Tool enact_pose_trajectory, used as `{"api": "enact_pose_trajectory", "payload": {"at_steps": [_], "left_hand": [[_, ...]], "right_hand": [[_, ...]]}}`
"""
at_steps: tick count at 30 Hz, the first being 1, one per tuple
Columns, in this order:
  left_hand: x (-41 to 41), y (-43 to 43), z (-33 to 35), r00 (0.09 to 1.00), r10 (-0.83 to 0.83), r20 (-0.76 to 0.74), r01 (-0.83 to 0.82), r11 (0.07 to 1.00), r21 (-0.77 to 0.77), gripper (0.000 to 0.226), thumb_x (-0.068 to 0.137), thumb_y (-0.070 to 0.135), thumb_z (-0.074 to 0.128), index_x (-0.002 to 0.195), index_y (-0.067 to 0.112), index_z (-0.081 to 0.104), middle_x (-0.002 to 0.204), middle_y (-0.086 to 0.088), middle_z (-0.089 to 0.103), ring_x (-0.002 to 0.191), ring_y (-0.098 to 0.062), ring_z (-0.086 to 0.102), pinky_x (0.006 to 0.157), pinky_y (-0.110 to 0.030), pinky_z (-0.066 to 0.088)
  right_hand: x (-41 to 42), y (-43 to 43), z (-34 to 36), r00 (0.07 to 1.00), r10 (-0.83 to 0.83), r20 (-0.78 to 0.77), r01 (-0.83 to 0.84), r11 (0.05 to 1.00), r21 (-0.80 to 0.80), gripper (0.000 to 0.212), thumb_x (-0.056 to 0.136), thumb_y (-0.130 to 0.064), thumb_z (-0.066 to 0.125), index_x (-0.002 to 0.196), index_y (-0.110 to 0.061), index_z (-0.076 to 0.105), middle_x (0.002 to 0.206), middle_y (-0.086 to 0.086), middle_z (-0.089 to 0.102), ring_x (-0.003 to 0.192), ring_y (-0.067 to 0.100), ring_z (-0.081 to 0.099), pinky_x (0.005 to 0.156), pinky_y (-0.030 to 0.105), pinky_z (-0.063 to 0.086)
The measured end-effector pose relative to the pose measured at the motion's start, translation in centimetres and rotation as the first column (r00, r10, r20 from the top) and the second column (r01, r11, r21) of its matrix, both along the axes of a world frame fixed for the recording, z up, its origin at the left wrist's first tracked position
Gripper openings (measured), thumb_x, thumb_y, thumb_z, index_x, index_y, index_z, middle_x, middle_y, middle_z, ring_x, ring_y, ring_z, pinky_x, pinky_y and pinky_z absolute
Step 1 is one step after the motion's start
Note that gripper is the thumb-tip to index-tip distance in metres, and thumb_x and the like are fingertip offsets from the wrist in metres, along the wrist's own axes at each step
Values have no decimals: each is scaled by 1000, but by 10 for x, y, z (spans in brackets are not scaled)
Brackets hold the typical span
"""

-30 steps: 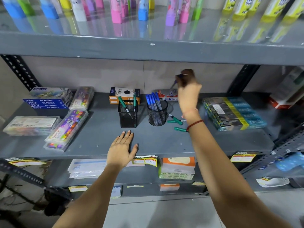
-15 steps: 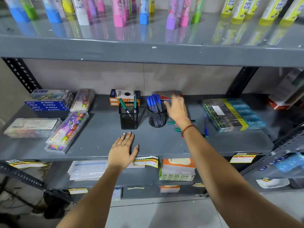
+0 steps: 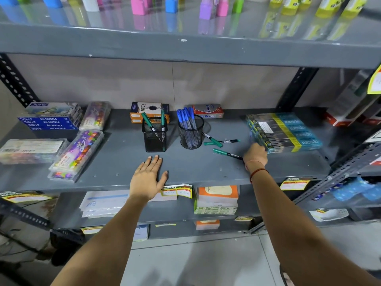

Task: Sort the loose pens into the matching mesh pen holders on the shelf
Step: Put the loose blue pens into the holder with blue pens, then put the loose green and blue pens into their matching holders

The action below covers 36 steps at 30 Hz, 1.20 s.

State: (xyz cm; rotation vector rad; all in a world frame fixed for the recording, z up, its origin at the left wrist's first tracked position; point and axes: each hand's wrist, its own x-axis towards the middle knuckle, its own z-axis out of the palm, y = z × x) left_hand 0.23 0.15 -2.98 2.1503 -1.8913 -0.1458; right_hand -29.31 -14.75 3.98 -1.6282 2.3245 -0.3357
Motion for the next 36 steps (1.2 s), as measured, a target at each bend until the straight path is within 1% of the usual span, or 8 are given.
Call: {"api": "enact_pose_trajectory", "payload": {"at_steps": [9, 14, 16, 18, 24, 29, 32, 36], "left_hand": [[0, 0, 0, 1000, 7, -5, -7, 1000, -5, 78, 83, 61, 10, 144, 17, 32, 152, -4, 33, 142, -21, 23, 117, -37, 17], [1, -1, -1, 1000, 6, -4, -6, 1000, -9, 76, 85, 60, 13, 142, 16, 36, 150, -5, 37, 141, -22, 27, 116, -39, 20], [2, -1, -1, 1000, 9, -8, -9, 1000, -13, 74, 86, 59, 14, 141, 16, 37, 150, -5, 38, 141, -23, 28, 116, -40, 22], [2, -1, -1, 1000, 12, -9, -12, 1000, -11, 74, 86, 59, 15, 141, 16, 38, 149, -5, 38, 141, -23, 28, 116, -40, 22], [1, -3, -2, 1000, 21, -4, -21, 1000, -9, 72, 86, 58, 16, 140, 17, 39, 149, -3, 39, 140, -21, 30, 115, -37, 22], [1, -1, -3, 1000, 28, 1, -28, 999, -23, 69, 87, 57, 20, 139, 16, 42, 146, -4, 43, 138, -23, 35, 113, -38, 26], [0, -2, -3, 1000, 25, 5, -25, 999, -23, 69, 87, 56, 20, 139, 16, 42, 146, -5, 43, 138, -23, 35, 114, -39, 26], [0, -1, -1, 1000, 28, -6, -28, 999, -40, 69, 86, 54, 20, 138, 14, 44, 146, -5, 44, 138, -24, 34, 114, -40, 25]], "right_hand": [[17, -4, 45, 988, 23, 155, 43, 912, -408, 21, 89, -2, 53, 105, 9, 59, 114, 30, 59, 106, 43, 59, 88, 45, 50], [55, -14, 116, 922, 319, 217, -51, 658, -751, 21, 87, 2, 52, 104, 3, 65, 107, 24, 67, 100, 33, 64, 91, 33, 45], [77, -17, 135, 840, 501, 206, -98, 514, -852, 15, 83, 8, 55, 94, 9, 67, 96, 26, 69, 88, 34, 66, 81, 34, 49], [97, -21, 139, 797, 588, 139, -192, 464, -865, 13, 82, 9, 56, 88, 10, 67, 90, 27, 70, 81, 35, 67, 74, 36, 51], [141, -33, 87, 724, 682, 102, -520, 637, -569, 15, 85, 5, 54, 90, 5, 69, 94, 23, 72, 87, 34, 68, 79, 30, 48], [142, -36, 51, 701, 705, 103, -640, 687, -345, 30, 92, -12, 58, 121, -5, 59, 114, 23, 65, 107, 38, 60, 94, 42, 51], [131, -35, 44, 731, 673, 109, -578, 697, -425, 31, 93, -15, 56, 121, -3, 55, 120, 22, 59, 116, 36, 49, 97, 40, 42], [100, -36, 30, 881, 446, 160, -353, 843, -407, 29, 90, -16, 58, 115, -1, 61, 118, 23, 60, 115, 36, 52, 95, 39, 46]]}}
